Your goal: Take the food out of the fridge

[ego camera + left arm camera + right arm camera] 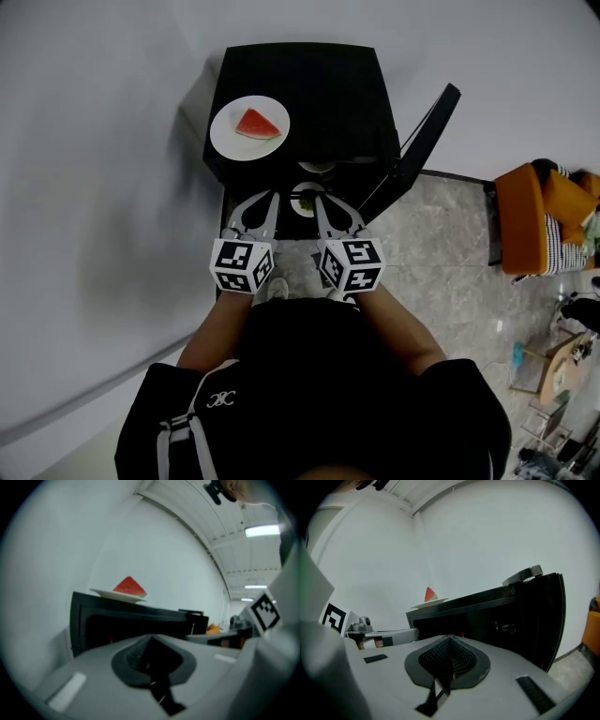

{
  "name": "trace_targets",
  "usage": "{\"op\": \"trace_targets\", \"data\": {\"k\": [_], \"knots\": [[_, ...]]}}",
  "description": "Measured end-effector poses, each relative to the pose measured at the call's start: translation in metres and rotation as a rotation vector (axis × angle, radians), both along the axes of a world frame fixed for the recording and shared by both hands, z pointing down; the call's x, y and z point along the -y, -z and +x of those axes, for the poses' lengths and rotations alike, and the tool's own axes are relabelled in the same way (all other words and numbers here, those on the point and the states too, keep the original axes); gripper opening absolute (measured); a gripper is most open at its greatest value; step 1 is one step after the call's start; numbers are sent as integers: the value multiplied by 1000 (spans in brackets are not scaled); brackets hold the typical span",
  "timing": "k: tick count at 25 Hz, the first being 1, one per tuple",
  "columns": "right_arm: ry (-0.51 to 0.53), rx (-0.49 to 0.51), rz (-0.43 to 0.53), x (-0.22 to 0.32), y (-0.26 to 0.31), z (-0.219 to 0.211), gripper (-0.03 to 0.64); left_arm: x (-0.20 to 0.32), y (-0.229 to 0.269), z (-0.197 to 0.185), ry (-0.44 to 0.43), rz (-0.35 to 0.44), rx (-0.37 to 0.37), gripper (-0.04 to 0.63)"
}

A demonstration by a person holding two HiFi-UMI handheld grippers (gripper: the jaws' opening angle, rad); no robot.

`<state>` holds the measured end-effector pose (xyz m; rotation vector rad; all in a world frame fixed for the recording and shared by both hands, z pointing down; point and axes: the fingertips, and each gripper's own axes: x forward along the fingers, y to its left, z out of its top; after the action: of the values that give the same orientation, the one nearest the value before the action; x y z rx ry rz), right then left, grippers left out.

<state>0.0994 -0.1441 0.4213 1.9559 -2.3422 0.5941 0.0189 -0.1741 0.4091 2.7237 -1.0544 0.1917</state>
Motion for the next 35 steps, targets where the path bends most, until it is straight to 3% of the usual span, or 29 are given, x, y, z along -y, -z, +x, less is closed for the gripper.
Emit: {"op": "trace_targets", "data": {"k": [5, 12, 20, 25, 31, 35], "knots": [[4, -53, -6, -4, -4, 3, -2, 1, -14, 4, -7, -43, 8, -3], [-8, -24, -56, -7, -19, 7, -2, -4, -26, 8, -15, -71, 40, -5], [-9, -60, -75, -7, -30, 2, -2, -9, -23, 0, -6, -114, -11, -3], [-9, -191, -110, 4, -49, 0, -2, -14, -32, -10, -14, -142, 2, -3], [69, -481, -195, 28, -99, -9, -2, -16, -49, -43, 26, -148, 33, -2], [86, -509, -276, 56, -138, -8, -2, -15, -62, -74, 103, -176, 13, -2]]}}
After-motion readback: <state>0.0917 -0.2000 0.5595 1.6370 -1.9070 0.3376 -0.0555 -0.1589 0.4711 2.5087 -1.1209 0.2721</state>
